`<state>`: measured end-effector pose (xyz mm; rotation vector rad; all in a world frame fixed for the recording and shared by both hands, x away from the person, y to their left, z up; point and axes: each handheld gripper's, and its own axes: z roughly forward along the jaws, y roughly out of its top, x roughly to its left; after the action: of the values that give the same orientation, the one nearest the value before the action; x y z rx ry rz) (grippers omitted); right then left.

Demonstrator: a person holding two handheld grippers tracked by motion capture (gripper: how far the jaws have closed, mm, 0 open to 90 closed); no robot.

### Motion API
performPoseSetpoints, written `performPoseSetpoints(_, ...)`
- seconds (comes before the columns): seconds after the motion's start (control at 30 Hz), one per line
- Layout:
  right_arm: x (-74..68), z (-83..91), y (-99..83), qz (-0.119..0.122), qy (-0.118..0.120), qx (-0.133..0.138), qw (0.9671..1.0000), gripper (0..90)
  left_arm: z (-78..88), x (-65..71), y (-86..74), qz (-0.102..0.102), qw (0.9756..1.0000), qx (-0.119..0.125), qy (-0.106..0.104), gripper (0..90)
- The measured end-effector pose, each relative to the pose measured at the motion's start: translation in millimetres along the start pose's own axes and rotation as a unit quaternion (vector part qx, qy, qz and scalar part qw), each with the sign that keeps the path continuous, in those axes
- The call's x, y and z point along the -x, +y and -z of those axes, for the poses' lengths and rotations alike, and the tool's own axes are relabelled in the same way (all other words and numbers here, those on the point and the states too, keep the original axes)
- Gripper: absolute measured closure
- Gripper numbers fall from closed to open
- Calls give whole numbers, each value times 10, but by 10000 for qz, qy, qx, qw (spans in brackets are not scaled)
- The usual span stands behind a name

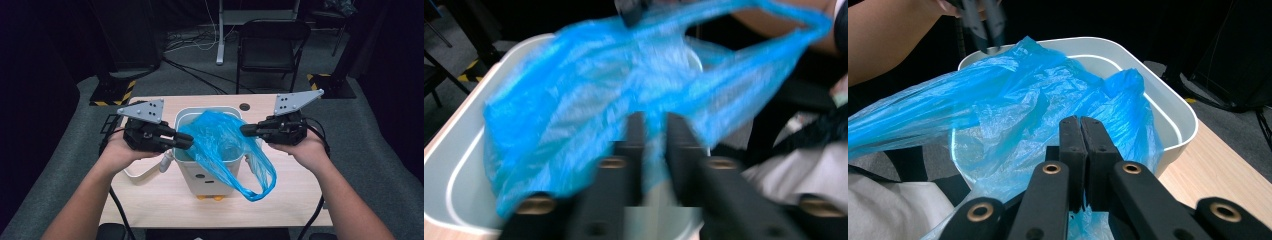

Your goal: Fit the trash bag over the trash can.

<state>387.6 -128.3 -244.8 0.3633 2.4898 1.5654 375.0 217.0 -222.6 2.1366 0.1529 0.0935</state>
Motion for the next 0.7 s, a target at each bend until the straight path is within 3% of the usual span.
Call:
performPoseSetpoints(0.13,-11,-23,0,14,26,-18,10000,881,-48,-11,38,62,10000,37,52,488)
performPoseSetpoints(0.17,-11,-23,0,14,26,-18,10000,881,-71,-16,50,73,9999,23,73,488)
performPoseSetpoints(0.2,-14,-28,-1,23,35,-17,10000,881,-122,-33,79,67,9999,33,106,413)
performPoseSetpoints(0.33,-14,-28,-4,16,45,-14,10000,881,-201,-53,118,64,10000,35,-18,366)
performPoseSetpoints(0.47,-9,-33,-15,-1,59,-17,10000,881,-348,-49,154,5,9997,-130,-183,329)
performPoseSetpoints(0.5,-8,-36,-18,-7,63,-22,10000,881,-368,-46,153,-22,9995,-195,-228,348)
performPoseSetpoints(0.57,-8,-40,-22,-4,69,-26,10000,881,-382,-41,146,-57,9993,-238,-296,492)
performPoseSetpoints(0.6,-8,-40,-22,-4,69,-26,10000,881,-386,-36,140,-95,9988,-298,-377,492)
performPoseSetpoints(0.63,-10,-39,-26,1,73,-24,10000,881,-377,-22,118,-172,9983,-340,-430,669)
performPoseSetpoints(0.7,-15,-33,-31,-1,75,-24,10000,881,-358,-22,109,-198,9982,-357,-449,794)
